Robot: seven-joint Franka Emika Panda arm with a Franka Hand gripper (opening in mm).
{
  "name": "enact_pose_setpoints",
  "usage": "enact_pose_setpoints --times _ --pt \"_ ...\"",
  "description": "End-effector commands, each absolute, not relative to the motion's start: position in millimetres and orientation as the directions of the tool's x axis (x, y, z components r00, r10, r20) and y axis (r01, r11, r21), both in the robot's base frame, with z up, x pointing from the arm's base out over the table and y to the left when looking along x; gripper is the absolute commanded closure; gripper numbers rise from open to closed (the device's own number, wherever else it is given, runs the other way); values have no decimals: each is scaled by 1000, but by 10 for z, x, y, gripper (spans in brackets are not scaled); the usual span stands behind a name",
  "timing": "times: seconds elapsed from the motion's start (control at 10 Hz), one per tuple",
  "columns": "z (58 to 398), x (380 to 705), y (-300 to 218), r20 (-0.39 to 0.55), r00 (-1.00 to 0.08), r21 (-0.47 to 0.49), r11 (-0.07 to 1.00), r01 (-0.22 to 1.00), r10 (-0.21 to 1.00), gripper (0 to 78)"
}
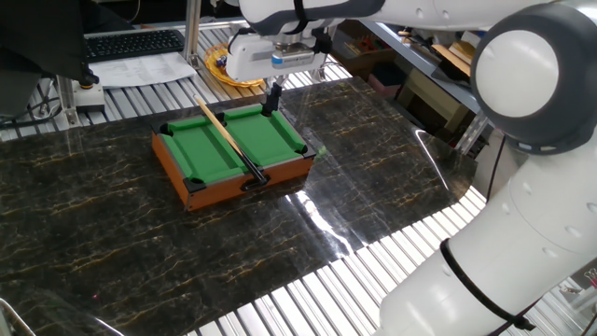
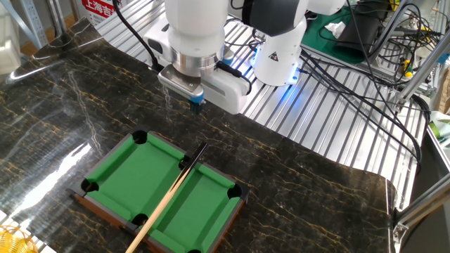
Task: Hit the pool ball
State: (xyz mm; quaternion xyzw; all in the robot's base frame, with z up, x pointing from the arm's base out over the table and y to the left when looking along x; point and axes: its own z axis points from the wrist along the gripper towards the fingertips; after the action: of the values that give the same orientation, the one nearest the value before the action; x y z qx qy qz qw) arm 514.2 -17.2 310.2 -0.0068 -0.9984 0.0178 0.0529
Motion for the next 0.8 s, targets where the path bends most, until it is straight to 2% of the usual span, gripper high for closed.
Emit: enact_pose_setpoints --times 0.1,0.8 --pt "3115 5148 -173 94 -995 -42 999 13 17 764" --pt "3114 5148 -173 82 -997 -50 999 4 8 764"
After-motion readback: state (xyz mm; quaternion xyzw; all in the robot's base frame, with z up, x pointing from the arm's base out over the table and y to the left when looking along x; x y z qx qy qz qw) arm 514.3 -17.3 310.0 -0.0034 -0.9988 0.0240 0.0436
